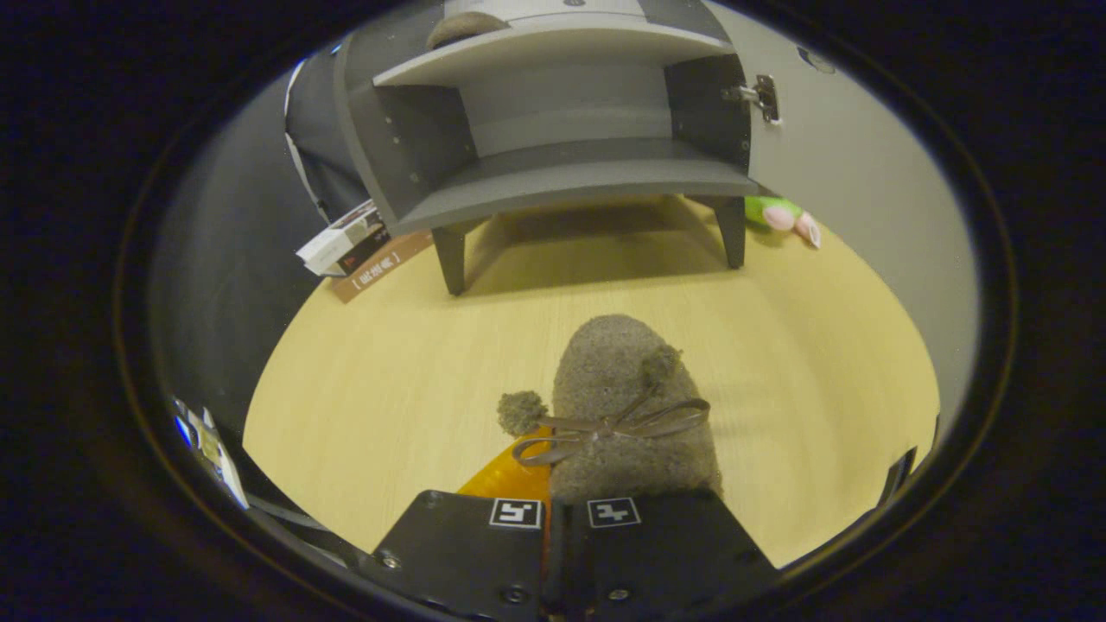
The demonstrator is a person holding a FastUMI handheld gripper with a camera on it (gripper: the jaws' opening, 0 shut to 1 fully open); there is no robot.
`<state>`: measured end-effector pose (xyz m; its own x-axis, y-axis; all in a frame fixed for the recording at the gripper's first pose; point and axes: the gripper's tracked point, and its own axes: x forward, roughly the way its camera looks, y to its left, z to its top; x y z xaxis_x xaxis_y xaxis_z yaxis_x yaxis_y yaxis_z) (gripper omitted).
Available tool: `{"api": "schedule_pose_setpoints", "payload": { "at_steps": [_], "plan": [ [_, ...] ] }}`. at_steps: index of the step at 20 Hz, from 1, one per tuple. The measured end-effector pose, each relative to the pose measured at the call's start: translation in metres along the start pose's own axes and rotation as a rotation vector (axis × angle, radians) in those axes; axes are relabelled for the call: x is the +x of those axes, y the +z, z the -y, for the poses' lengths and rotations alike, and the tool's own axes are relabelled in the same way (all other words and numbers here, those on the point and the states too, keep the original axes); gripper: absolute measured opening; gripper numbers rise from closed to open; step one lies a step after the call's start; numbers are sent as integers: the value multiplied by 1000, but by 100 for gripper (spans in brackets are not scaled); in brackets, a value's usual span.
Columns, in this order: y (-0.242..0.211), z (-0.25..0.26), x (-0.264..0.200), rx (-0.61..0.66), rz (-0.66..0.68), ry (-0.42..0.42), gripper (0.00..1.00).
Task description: Open the shoe cabinet door, grab the shoes and put them into the shoe cabinet, then close the shoe cabinet door.
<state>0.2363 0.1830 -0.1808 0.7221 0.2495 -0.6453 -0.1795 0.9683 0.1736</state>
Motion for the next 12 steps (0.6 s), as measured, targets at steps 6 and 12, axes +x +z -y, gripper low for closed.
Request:
{"api": "schedule_pose_setpoints", "payload": {
  "at_steps": [6,12],
  "plan": [
    [72,-11,-71,-34,157,48,6],
    [143,-19,-135,-63,314,63,6]
  ]
}}
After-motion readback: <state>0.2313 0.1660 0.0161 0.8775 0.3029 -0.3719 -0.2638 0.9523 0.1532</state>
